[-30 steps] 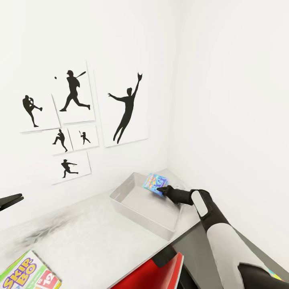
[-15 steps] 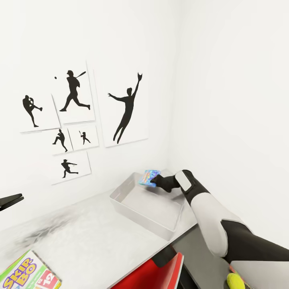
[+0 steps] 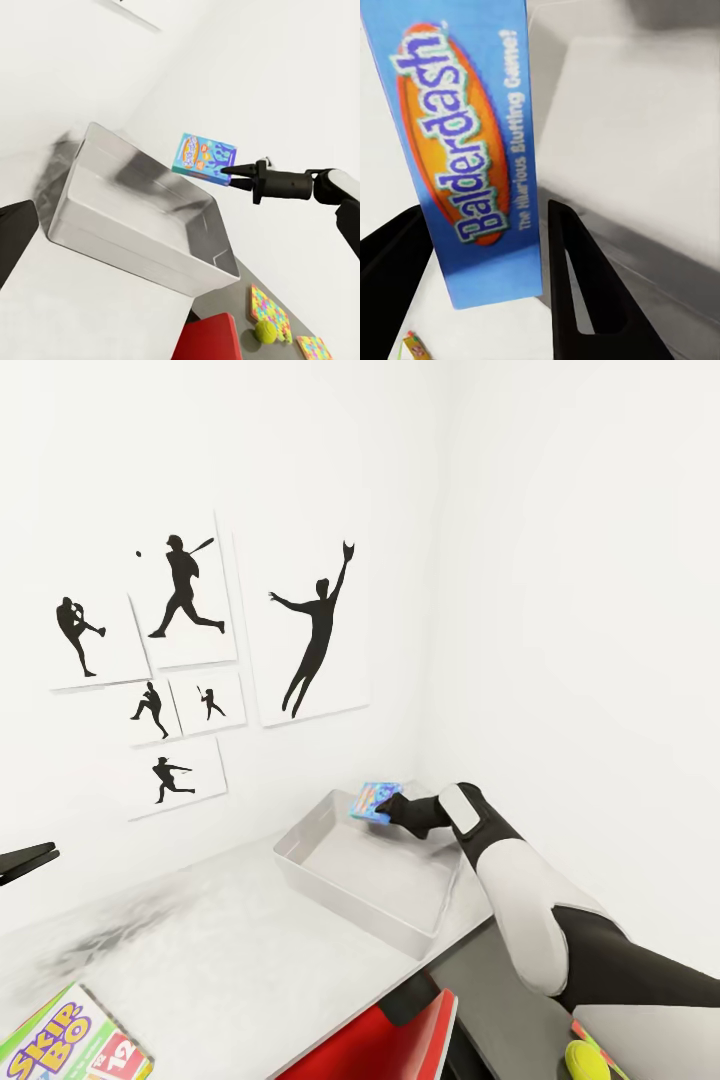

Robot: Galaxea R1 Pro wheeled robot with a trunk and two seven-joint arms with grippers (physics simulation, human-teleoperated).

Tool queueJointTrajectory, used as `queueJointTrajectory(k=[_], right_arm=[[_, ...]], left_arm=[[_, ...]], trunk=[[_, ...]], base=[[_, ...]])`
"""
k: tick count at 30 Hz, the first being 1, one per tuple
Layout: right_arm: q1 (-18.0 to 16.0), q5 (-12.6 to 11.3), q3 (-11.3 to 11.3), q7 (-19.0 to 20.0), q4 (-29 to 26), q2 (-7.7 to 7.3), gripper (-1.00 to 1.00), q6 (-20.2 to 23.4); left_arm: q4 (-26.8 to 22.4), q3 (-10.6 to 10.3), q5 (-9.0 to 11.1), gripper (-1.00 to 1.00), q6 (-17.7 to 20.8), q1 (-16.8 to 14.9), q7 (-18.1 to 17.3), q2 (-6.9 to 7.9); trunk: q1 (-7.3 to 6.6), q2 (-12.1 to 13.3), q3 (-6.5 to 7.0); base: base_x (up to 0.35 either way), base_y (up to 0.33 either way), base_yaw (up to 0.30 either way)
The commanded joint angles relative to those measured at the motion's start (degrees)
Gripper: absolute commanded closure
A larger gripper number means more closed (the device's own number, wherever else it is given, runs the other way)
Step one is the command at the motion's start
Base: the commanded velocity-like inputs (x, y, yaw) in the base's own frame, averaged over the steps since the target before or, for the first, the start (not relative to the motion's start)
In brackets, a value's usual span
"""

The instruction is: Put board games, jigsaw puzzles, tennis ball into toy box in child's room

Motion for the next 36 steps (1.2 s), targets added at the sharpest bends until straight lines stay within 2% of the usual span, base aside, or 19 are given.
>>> queueJointTrajectory(k=[1, 12, 17, 30, 36], right_arm=[[-0.03, -0.18, -0.32, -0.24, -0.1, 0.06, 1.0, 0.27], [-0.06, -0.31, -0.45, -0.26, -0.19, 0.05, 1.0, 0.15], [-0.07, -0.35, -0.49, -0.27, -0.2, 0.05, 1.0, 0.62], [-0.05, -0.35, -0.66, -0.19, -0.2, -0.37, 1.0, 1.19], [0.11, -0.35, -1.78, -0.18, -0.19, -0.76, 1.0, 1.14]], left_arm=[[0.0, 0.03, -0.1, -1.0, 0.61, -0.05, -0.29, 0.01], [0.0, 0.05, 0.05, -1.0, 0.67, -0.05, -0.29, 0.17], [0.0, -0.16, 1.34, -1.0, 0.67, -0.05, -0.29, 0.19], [0.0, -0.28, 1.75, -1.0, 0.67, -0.05, -0.29, 0.19], [0.0, -0.28, 1.75, -1.0, 0.67, -0.05, -0.29, 0.19]], trunk=[[0.04, -0.13, -0.13], [0.04, -0.13, -0.13], [0.04, -0.13, -0.28], [0.04, -0.13, -1.3], [0.04, -0.13, -1.82]], base=[[0.0, 0.0, 0.0], [0.0, 0.0, 0.0], [0.0, 0.0, 0.053], [0.0, 0.0, 0.12], [0.0, 0.0, 0.102]])
